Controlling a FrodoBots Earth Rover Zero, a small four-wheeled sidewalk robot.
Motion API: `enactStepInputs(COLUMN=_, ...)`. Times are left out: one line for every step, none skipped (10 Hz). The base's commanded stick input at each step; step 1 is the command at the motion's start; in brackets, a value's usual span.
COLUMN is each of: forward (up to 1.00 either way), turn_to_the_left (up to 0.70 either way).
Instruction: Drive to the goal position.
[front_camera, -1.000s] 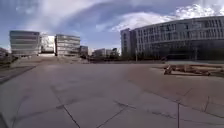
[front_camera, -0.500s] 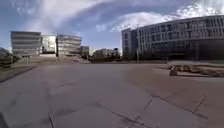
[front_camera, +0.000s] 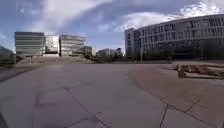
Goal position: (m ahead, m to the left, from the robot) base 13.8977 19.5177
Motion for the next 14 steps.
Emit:
enactStepInputs(forward=0.7, turn_to_the_left=0.14)
enactStepInputs(forward=0.7, turn_to_the_left=0.14)
enactStepInputs(forward=0.7, turn_to_the_left=0.14)
enactStepInputs(forward=0.7, turn_to_the_left=0.14)
enactStepInputs(forward=0.7, turn_to_the_left=0.14)
enactStepInputs(forward=0.7, turn_to_the_left=0.14)
enactStepInputs(forward=0.7, turn_to_the_left=0.14)
enactStepInputs(forward=0.7, turn_to_the_left=0.14)
enactStepInputs(forward=0.7, turn_to_the_left=0.1)
enactStepInputs(forward=0.7, turn_to_the_left=0.06)
enactStepInputs(forward=0.7, turn_to_the_left=0.01)
enactStepInputs(forward=0.7, turn_to_the_left=0.0)
enactStepInputs(forward=0.7, turn_to_the_left=0.0)
enactStepInputs(forward=0.7, turn_to_the_left=0.0)
